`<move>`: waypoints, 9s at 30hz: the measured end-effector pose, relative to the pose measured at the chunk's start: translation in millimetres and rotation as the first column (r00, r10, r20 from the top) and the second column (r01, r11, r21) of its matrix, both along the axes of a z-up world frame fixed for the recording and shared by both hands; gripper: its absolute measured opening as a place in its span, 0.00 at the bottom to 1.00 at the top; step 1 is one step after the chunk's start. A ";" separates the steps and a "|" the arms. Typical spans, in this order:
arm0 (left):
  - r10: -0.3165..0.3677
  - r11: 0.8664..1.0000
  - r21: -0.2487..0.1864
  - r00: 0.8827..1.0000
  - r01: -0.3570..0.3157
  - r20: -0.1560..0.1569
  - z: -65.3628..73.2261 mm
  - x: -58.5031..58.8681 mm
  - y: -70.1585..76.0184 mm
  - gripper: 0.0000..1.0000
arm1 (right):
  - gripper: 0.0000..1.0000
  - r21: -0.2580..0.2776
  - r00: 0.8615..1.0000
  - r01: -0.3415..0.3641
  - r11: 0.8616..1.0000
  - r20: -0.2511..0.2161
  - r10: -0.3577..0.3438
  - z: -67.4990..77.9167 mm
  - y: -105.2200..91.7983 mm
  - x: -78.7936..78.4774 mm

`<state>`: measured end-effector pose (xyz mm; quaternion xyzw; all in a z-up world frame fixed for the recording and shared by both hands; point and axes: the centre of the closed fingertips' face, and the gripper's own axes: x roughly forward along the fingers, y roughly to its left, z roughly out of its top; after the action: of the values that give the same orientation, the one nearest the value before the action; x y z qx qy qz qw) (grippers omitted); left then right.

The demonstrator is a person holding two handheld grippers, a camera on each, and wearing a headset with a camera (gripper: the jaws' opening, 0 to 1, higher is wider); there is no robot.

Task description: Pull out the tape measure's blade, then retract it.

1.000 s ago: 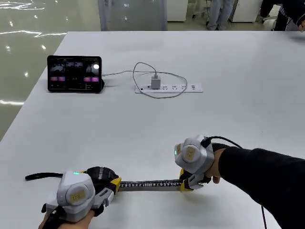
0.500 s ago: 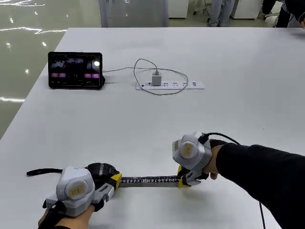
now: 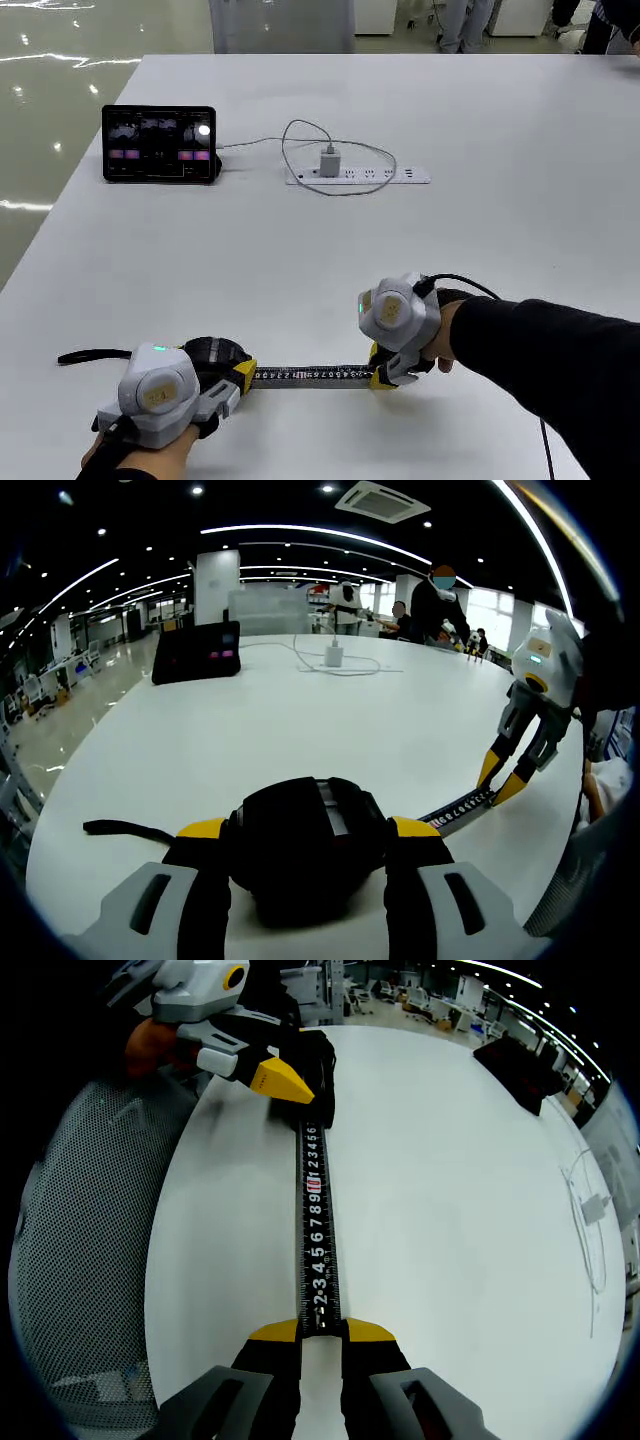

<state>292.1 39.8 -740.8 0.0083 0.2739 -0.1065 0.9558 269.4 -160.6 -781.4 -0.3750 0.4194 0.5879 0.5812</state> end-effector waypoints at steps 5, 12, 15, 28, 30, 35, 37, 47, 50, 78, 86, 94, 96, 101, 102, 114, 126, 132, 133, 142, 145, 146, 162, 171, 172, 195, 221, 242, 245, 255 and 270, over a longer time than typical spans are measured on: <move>-0.002 1.000 0.002 1.000 0.002 -0.001 -0.3 0.2 0.2 0.57 | 0.11 0.000 1.000 -0.003 1.000 -0.002 0.003 -0.6 1.9 0.3; -0.004 1.000 0.004 1.000 0.004 -0.002 -0.2 0.4 0.2 0.57 | 0.11 0.003 1.000 -0.006 1.000 0.000 0.006 -0.8 4.9 0.3; -0.002 1.000 0.003 1.000 0.002 -0.004 -0.4 0.4 0.5 0.57 | 0.11 0.005 1.000 -0.004 1.000 0.000 0.004 -0.4 6.2 0.2; -0.005 1.000 0.005 1.000 0.005 -0.005 -0.3 0.7 0.9 0.57 | 0.11 0.021 1.000 -0.011 1.000 0.002 0.011 -0.4 11.9 1.1; -0.005 1.000 0.005 1.000 0.005 -0.005 -0.3 0.8 0.9 0.57 | 0.11 0.021 1.000 -0.012 1.000 0.003 0.012 -0.3 12.5 0.9; -0.006 1.000 0.005 1.000 0.006 -0.004 -0.3 0.9 0.7 0.57 | 0.11 0.021 1.000 -0.012 1.000 0.001 0.012 -0.1 14.2 0.9; -0.006 1.000 0.005 1.000 0.006 -0.005 -0.3 0.9 0.7 0.57 | 0.11 0.020 1.000 -0.014 1.000 0.002 0.014 -0.2 14.7 0.8; -0.010 1.000 0.010 1.000 0.010 -0.004 -0.1 0.2 0.2 0.57 | 0.11 0.024 1.000 -0.012 1.000 -0.001 0.012 0.0 18.6 0.9; -0.012 1.000 0.011 1.000 0.012 -0.005 -0.1 0.3 0.3 0.57 | 0.11 0.024 1.000 -0.015 1.000 -0.001 0.015 0.1 20.0 0.7; -0.016 1.000 0.010 1.000 0.016 -0.007 -0.3 -0.2 0.7 0.57 | 0.11 0.036 1.000 -0.015 0.999 -0.006 0.015 0.1 30.7 0.0; -0.015 1.000 0.008 1.000 0.015 -0.007 -0.3 -0.3 0.7 0.57 | 0.11 0.042 1.000 -0.008 0.999 -0.006 0.008 0.3 34.7 -0.3; -0.014 1.000 0.006 1.000 0.014 -0.010 0.2 -0.8 0.2 0.57 | 0.11 0.045 1.000 -0.014 0.999 0.004 0.013 0.2 37.8 0.2; -0.014 1.000 0.006 1.000 0.014 -0.009 0.2 -0.9 0.0 0.57 | 0.11 0.048 1.000 -0.011 0.999 0.005 0.010 0.0 38.8 0.2; -0.012 1.000 0.004 1.000 0.012 -0.011 0.2 -0.5 0.4 0.57 | 0.11 0.052 1.000 -0.007 0.999 0.001 0.007 -0.6 41.5 1.0; -0.012 1.000 0.003 1.000 0.012 -0.011 0.1 -0.3 0.6 0.57 | 0.11 0.052 1.000 -0.005 0.999 0.001 0.005 -0.6 42.1 1.2; -0.017 1.000 0.007 1.000 0.017 -0.012 -0.3 -0.4 0.5 0.57 | 0.11 0.057 1.000 -0.009 0.998 -0.001 0.009 0.2 48.5 0.9; -0.016 1.000 0.003 1.000 0.016 -0.015 -0.4 -0.4 0.6 0.57 | 0.11 0.063 1.000 -0.010 0.998 0.002 0.009 -0.8 54.3 1.6; -0.011 1.000 -0.003 1.000 0.011 -0.015 0.1 -0.5 0.4 0.57 | 0.11 0.064 1.000 -0.008 0.998 0.004 0.008 -0.6 57.5 1.6; -0.011 1.000 -0.003 1.000 0.011 -0.016 0.1 -0.4 0.4 0.57 | 0.11 0.065 1.000 -0.005 0.998 0.003 0.005 -0.6 58.3 1.7; -0.012 1.000 -0.005 1.000 0.012 -0.013 0.1 0.2 0.9 0.57 | 0.11 0.066 1.000 -0.006 0.998 0.009 0.006 -0.6 61.2 1.7; -0.012 1.000 -0.007 1.000 0.012 -0.016 0.2 -0.1 0.8 0.57 | 0.11 0.068 1.000 -0.009 0.998 0.008 0.008 -0.3 62.2 1.6; -0.012 1.000 -0.007 1.000 0.012 -0.017 0.2 -0.3 0.8 0.57 | 0.11 0.068 1.000 -0.010 0.998 0.009 0.009 -0.2 62.7 1.5; -0.006 1.000 -0.023 1.000 0.006 -0.019 0.5 0.1 1.6 0.57 | 0.11 0.070 1.000 -0.001 0.998 0.013 0.000 -0.3 69.9 1.9; -0.009 1.000 -0.028 1.000 0.008 -0.024 0.6 -0.3 1.6 0.57 | 0.11 0.075 1.000 -0.005 0.997 0.006 0.004 -0.1 74.1 1.8; -0.009 1.000 -0.029 1.000 0.009 -0.024 0.7 -0.4 1.5 0.57 | 0.11 0.075 1.000 -0.007 0.997 0.006 0.007 -0.1 74.7 1.8; -0.014 0.999 -0.033 1.000 0.013 -0.028 -0.2 0.8 1.9 0.57 | 0.11 0.095 1.000 -0.009 0.995 -0.002 0.009 0.2 87.6 0.8; -0.013 0.999 -0.035 0.999 0.012 -0.033 0.1 0.2 1.7 0.57 | 0.11 0.122 1.000 -0.021 0.992 -0.005 0.021 -0.1 100.7 1.7; -0.014 0.999 -0.040 0.999 0.012 -0.035 0.0 0.0 2.2 0.57 | 0.11 0.142 1.000 -0.015 0.990 0.000 0.015 0.5 111.1 0.8; -0.013 0.999 -0.040 0.999 0.012 -0.036 0.5 -0.2 2.0 0.57 | 0.11 0.147 1.000 -0.010 0.989 0.001 0.010 0.2 112.6 1.1; -0.010 0.999 -0.042 0.999 0.009 -0.037 0.3 0.6 2.2 0.57 | 0.11 0.173 1.000 0.007 0.985 0.001 -0.007 -0.1 118.1 2.1; -0.008 0.999 -0.045 0.999 0.006 -0.037 0.3 0.6 2.6 0.57 | 0.11 0.215 1.000 0.011 0.977 0.004 -0.012 0.7 127.5 2.3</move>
<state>292.7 42.4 -740.5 -0.0144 0.2889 -0.1162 0.9502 271.7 -33.1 -780.7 -0.3090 0.3541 0.6254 0.6229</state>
